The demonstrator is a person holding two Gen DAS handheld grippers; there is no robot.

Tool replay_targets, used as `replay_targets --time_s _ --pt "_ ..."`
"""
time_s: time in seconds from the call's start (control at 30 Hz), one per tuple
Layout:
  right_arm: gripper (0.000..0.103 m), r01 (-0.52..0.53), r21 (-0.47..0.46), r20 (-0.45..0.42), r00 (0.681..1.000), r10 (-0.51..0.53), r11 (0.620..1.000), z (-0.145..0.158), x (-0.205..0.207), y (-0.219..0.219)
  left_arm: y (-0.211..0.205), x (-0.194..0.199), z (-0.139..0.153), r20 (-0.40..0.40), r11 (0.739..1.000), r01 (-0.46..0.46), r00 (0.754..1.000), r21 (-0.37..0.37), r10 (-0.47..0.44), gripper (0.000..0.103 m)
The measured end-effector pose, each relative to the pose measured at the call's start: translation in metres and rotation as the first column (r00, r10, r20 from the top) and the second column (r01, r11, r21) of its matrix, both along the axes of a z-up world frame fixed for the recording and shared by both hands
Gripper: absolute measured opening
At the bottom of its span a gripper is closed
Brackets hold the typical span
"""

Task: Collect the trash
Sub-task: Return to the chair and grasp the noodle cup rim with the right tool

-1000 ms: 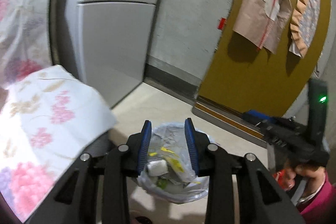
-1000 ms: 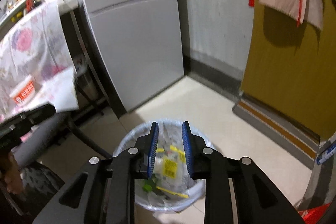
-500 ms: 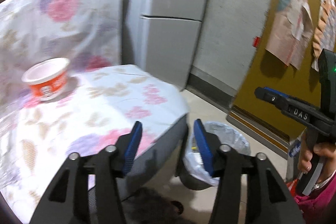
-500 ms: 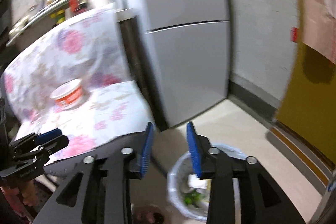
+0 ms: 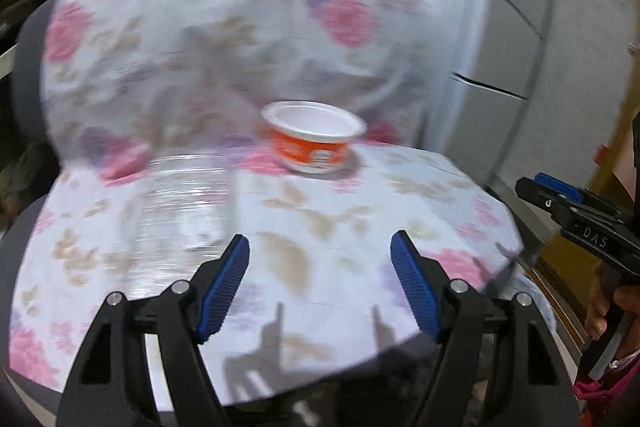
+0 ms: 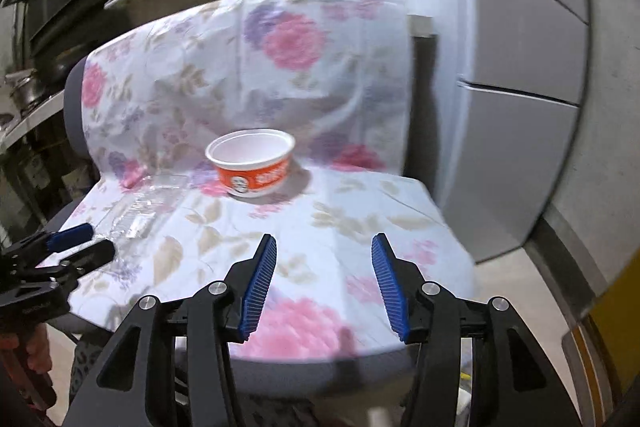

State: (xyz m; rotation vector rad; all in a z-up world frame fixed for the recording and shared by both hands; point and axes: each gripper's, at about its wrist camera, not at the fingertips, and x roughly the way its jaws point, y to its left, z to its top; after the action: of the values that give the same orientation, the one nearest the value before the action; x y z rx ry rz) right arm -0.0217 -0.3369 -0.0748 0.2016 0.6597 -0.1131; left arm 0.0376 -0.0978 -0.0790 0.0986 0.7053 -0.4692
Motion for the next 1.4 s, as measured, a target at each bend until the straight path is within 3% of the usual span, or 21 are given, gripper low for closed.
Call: replay_targets --time_s 0.23,0.53,0.67,0.77,1.07,1.13,1.2,1.23,1.27,1.3,1.37,1.4 --pt "0.051 -0.040 -0.006 -0.034 0.999 0.039 0.999 -0.008 0.083 0.023 0.059 0.043 0.001 -0.006 0.986 -0.166 0.986 0.015 0.166 0.071" --pt "0.050 0.031 0.001 -0.069 0.997 -0.031 1.000 -0.031 0.178 0.028 0.112 0.095 -0.015 -0.032 0.949 -0.312 0.949 0.040 0.314 0.071" --pt "0.050 0.063 0.020 -0.099 0.993 -0.061 0.998 -0.042 0.206 0.025 0.121 0.113 -0.030 -0.064 0.943 -0.330 0.941 0.054 0.333 0.071" --pt "0.050 0.069 0.049 -0.132 0.989 -0.062 0.996 -0.052 0.219 0.024 0.127 0.123 -0.042 -0.104 0.942 -0.331 0.937 0.047 0.334 0.064" --pt "0.050 0.007 0.138 -0.175 0.984 0.018 0.990 -0.069 0.223 0.035 0.125 0.140 -0.064 -0.183 0.951 -0.307 0.933 0.040 0.309 0.058" --pt "0.043 0.010 0.153 -0.158 0.987 0.015 0.988 -0.065 0.218 0.035 0.124 0.144 -0.069 -0.202 0.952 -0.302 0.931 0.047 0.305 0.053" --pt "0.023 0.010 0.164 -0.144 0.990 0.014 0.986 -0.059 0.212 0.033 0.122 0.148 -0.076 -0.223 0.955 -0.292 0.928 0.056 0.297 0.043" --pt "0.018 0.007 0.168 -0.139 0.990 0.017 0.986 -0.056 0.210 0.033 0.121 0.149 -0.078 -0.234 0.957 -0.285 0.928 0.055 0.290 0.040" --pt "0.010 0.003 0.176 -0.132 0.991 0.020 0.984 -0.053 0.207 0.031 0.121 0.148 -0.080 -0.238 0.958 -0.280 0.929 0.056 0.285 0.033" --pt "0.005 0.002 0.181 -0.122 0.992 0.020 0.984 -0.050 0.203 0.029 0.119 0.146 -0.079 -0.233 0.960 -0.274 0.931 0.056 0.280 0.020" --pt "0.005 -0.009 0.179 -0.090 0.996 0.025 0.984 -0.039 0.191 0.027 0.116 0.139 -0.073 -0.215 0.962 -0.267 0.938 0.052 0.272 0.006" --pt "0.005 -0.005 0.170 -0.083 0.996 0.019 0.985 -0.035 0.186 0.026 0.115 0.135 -0.070 -0.210 0.965 -0.261 0.942 0.038 0.263 0.006"
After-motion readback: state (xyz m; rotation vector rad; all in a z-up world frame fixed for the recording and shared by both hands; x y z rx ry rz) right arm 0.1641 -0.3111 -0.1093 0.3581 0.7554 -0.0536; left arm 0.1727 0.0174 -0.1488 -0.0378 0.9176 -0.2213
